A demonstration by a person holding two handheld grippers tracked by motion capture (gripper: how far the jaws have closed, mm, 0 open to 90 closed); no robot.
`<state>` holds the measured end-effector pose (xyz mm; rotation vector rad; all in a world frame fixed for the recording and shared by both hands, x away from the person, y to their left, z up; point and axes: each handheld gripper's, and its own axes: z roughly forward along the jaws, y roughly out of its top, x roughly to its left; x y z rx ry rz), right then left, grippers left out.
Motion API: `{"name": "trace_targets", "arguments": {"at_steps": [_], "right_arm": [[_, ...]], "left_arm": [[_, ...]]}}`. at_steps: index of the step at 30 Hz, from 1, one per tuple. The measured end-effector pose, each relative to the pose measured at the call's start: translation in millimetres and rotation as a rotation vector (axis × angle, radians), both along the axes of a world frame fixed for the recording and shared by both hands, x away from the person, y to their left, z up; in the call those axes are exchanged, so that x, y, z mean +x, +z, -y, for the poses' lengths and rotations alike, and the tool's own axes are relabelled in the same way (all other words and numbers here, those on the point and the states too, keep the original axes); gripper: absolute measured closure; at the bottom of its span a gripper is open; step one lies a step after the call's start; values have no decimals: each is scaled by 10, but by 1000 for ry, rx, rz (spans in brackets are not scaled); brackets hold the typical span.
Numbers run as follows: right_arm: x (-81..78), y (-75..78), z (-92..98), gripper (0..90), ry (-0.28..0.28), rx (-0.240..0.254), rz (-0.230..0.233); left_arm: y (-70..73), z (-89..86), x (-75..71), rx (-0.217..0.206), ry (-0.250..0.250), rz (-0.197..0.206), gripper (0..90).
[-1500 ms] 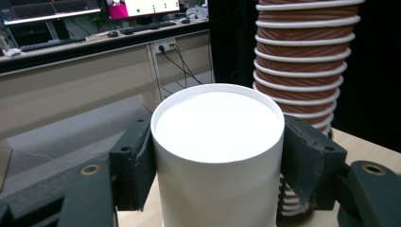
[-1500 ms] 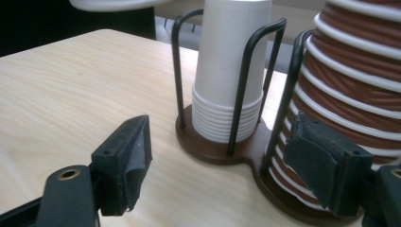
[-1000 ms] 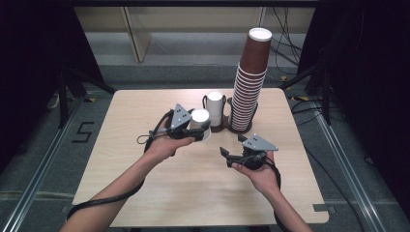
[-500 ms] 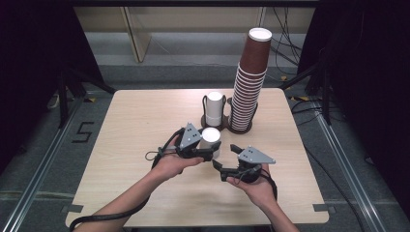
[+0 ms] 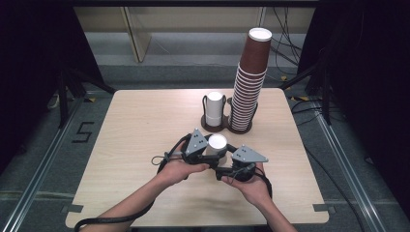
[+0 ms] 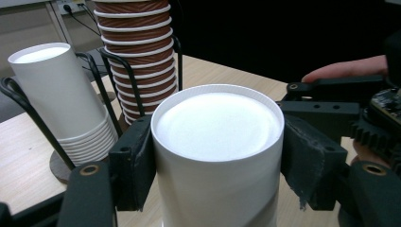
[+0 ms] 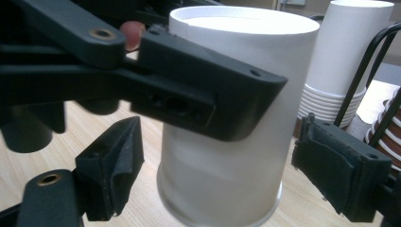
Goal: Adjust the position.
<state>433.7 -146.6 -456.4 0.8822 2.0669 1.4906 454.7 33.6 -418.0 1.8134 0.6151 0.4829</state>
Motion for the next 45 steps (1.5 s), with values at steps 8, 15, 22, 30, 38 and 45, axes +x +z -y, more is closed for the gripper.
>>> {"name": "trace_targets", "arguments": {"at_steps": [8,15,22,30,38,45], "right_arm": [[-27,-25,0,250,-17,-5,-6],[-33,-31,19,320,-24,39,-21],[-11,-35,46,334,-44,58,-35],[27,-69,141,335,-80,91,-92],[80,-69,235,334,-116,167,-147],[89,-73,252,334,-139,250,-222]], "left_arm": [[0,36,-35,-3,-11,-2,321],[-14,8,-6,-31,-25,-22,296],[7,-9,-7,-65,-32,-10,186],[113,-155,-56,-76,-21,46,104],[-3,-344,-195,-1,-37,132,0],[-225,-378,-305,30,-37,160,0]]}}
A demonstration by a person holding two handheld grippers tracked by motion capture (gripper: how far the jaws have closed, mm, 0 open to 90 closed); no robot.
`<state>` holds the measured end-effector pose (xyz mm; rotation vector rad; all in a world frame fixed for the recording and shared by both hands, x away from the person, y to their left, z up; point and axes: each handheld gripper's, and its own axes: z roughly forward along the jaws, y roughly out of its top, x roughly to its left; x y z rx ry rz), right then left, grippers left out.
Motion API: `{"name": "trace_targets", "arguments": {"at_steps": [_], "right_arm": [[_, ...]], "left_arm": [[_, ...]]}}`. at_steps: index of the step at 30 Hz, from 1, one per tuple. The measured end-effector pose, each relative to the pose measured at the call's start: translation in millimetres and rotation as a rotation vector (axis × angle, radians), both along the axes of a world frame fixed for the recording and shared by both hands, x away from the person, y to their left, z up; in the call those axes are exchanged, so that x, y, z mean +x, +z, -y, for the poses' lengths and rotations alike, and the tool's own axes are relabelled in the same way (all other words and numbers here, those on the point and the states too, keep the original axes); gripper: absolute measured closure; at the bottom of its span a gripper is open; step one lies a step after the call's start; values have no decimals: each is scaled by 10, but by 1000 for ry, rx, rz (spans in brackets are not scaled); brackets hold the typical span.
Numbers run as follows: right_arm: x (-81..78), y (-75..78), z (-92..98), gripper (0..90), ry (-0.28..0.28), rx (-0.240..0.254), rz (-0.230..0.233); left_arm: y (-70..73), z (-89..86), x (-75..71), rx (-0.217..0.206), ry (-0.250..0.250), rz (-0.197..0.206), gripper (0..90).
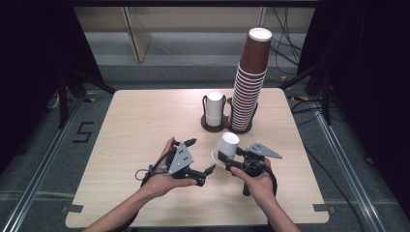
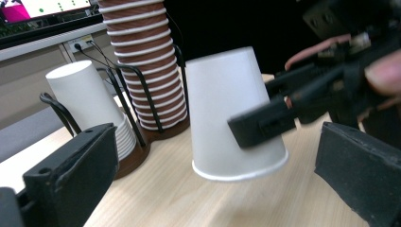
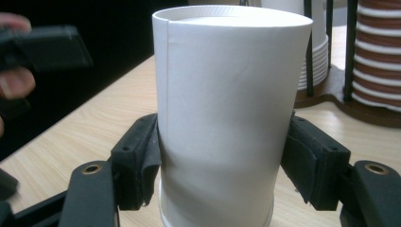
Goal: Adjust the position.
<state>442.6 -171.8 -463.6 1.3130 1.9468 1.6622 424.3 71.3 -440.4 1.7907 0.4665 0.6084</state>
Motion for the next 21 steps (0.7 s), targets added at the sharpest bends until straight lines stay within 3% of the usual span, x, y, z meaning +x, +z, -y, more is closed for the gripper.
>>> {"name": "trace_targets", "arguments": {"at_steps": [2,3,4,5,6,7,9,10,13,15,16,18,21], "right_arm": [[5,-7,-5,334,12,24,-9],[11,-12,-3,334,10,21,-5],[11,-12,-3,334,10,21,-5],[-5,2,-3,334,18,51,-29],[-6,1,0,334,15,61,-31],[-12,2,0,333,14,72,-42],[-15,10,0,334,20,84,-60],[-14,-3,12,333,34,139,-84],[-17,-9,15,333,37,164,-100],[-42,-7,9,333,35,201,-162],[-29,-24,22,333,45,189,-137],[-32,-37,17,333,45,193,-150],[-38,-40,7,333,54,206,-156]], "left_arm": [[-48,16,-16,11,-1,8,0],[-56,-4,-44,17,142,60,1],[-56,-4,-44,17,142,60,1],[-62,-14,-25,79,118,100,2],[-75,12,1,83,35,99,2],[-74,8,19,111,29,126,2],[-95,27,31,107,15,122,3],[-106,44,53,119,-7,130,3],[-123,65,65,120,-12,135,6],[-153,96,68,107,4,119,9],[-153,96,68,107,4,119,11],[-184,133,73,93,21,100,19],[-201,157,92,109,15,100,24]]}}
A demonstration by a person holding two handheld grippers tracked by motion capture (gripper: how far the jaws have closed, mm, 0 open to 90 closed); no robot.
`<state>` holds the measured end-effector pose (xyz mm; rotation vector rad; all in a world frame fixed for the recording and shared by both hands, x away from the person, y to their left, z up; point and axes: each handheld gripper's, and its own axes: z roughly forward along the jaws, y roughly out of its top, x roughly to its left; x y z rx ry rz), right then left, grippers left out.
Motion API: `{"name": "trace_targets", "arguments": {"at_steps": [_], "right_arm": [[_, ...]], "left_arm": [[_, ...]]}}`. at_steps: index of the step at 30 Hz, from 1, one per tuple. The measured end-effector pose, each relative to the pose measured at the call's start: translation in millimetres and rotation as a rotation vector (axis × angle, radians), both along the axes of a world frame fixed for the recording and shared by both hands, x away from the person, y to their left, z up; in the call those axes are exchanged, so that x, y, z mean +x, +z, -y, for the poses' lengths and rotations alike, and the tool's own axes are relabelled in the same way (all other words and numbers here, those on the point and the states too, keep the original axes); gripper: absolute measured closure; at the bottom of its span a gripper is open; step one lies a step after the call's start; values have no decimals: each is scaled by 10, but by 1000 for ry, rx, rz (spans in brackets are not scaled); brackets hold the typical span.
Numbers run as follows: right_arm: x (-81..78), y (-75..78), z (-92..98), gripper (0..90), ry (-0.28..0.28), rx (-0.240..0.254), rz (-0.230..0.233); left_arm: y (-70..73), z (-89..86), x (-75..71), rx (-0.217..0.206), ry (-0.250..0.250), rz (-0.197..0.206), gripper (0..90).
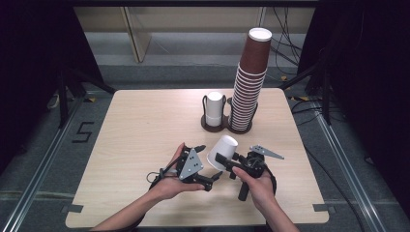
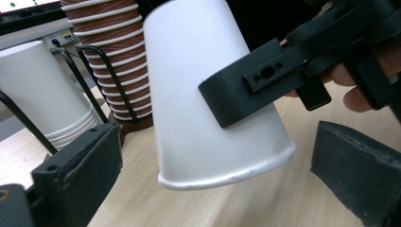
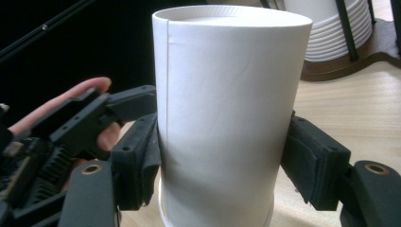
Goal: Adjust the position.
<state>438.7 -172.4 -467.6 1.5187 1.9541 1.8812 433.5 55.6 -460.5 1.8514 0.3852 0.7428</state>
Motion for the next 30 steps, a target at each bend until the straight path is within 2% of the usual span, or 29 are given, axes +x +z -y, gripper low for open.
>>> {"name": "trace_targets", "arguments": {"at_steps": [1,3,4,6,8,9,10,13,14,15,18,19,20,21,24,30], "right_arm": [[-2,5,-3,334,0,-3,-3],[-3,8,-15,333,1,-1,0],[-9,9,-20,334,-1,-5,-16],[-4,5,-26,333,5,0,-4],[-4,9,-31,333,8,3,-1],[4,4,-30,333,10,1,12],[-20,18,-32,333,6,11,-28],[-17,15,-38,334,6,9,-18],[-38,32,-55,334,3,29,-53],[-14,16,-41,334,16,19,-8],[-17,16,-49,333,5,8,-9],[-36,29,-57,332,0,23,-41],[-21,16,-39,331,3,8,-12],[-24,17,-39,328,6,19,-24],[-20,14,-43,318,1,14,-22],[-9,16,-36,245,-14,19,-25]], "left_arm": [[-8,19,21,15,-12,9,24],[-18,45,38,19,-25,9,25],[-23,60,48,21,-37,4,25],[-27,71,61,28,-48,3,26],[-45,102,94,20,-61,-16,30],[-106,165,28,-71,-61,-148,33],[-113,179,34,-76,-66,-151,37],[-134,204,55,-86,-65,-160,52],[-137,209,58,-84,-57,-164,59],[-142,215,63,-88,-55,-168,68],[-149,227,66,-96,-51,-170,85],[-149,229,65,-101,-49,-172,89],[-150,229,64,-102,-49,-174,93],[-151,229,64,-101,-48,-174,97],[-149,224,65,-96,-50,-176,109],[-140,207,48,-88,-42,-170,192]]}}
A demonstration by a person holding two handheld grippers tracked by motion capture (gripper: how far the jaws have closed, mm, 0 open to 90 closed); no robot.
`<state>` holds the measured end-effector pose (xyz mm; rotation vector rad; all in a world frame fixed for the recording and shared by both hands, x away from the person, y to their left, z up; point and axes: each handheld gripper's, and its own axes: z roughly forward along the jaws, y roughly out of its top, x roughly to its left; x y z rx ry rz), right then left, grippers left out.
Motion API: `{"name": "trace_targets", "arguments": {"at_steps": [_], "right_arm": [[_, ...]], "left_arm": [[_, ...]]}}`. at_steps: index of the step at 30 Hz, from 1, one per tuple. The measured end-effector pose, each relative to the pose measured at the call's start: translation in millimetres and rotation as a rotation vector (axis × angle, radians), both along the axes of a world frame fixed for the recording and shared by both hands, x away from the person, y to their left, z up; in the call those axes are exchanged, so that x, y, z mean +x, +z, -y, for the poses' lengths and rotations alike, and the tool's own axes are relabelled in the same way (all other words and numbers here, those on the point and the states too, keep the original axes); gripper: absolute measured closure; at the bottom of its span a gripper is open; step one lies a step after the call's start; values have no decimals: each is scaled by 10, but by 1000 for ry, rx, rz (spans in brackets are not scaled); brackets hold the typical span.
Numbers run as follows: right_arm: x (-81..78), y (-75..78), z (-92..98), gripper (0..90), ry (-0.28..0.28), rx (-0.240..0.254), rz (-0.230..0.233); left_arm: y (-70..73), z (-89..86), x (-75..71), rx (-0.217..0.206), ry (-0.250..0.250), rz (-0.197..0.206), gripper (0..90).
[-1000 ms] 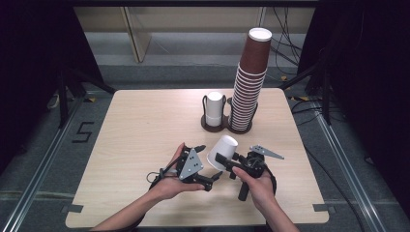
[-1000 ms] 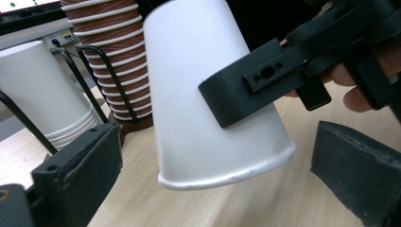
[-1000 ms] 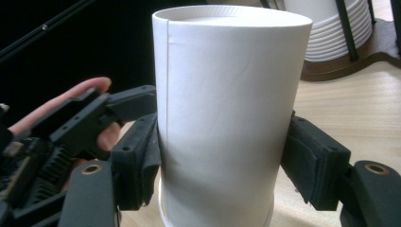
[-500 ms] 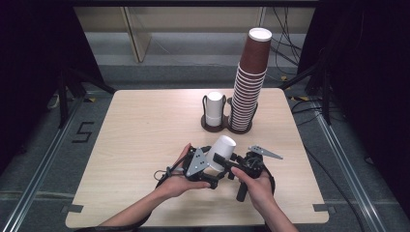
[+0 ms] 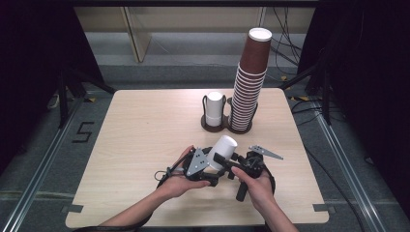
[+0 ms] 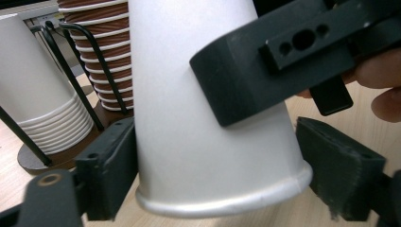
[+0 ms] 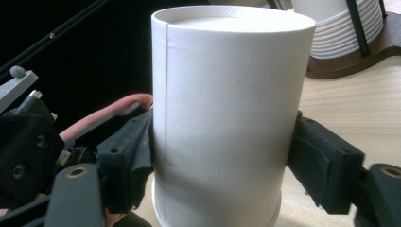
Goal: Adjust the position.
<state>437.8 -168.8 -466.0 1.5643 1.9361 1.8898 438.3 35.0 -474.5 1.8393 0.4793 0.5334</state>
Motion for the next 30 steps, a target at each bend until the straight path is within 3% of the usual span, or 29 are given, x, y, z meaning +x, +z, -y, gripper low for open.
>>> {"name": "trace_targets", "arguments": {"at_steps": [4,10,16,20,25,26,30], "right_arm": [[11,-2,9,213,-3,17,-3],[12,3,-20,181,-7,-5,-21],[10,12,-43,140,4,3,-36],[18,33,-55,69,27,-18,-33],[2,54,-59,28,53,-29,-12],[-8,60,-51,27,55,-33,-13],[-49,85,-12,26,78,-51,21]], "left_arm": [[-1,0,-13,7,4,6,244],[9,3,-19,18,-6,19,261],[29,-14,-16,22,-9,17,275],[52,-34,-13,16,-7,16,278],[59,-65,-12,2,-7,2,283],[56,-81,-19,24,-9,4,283],[69,-126,-13,40,-9,-1,284]]}}
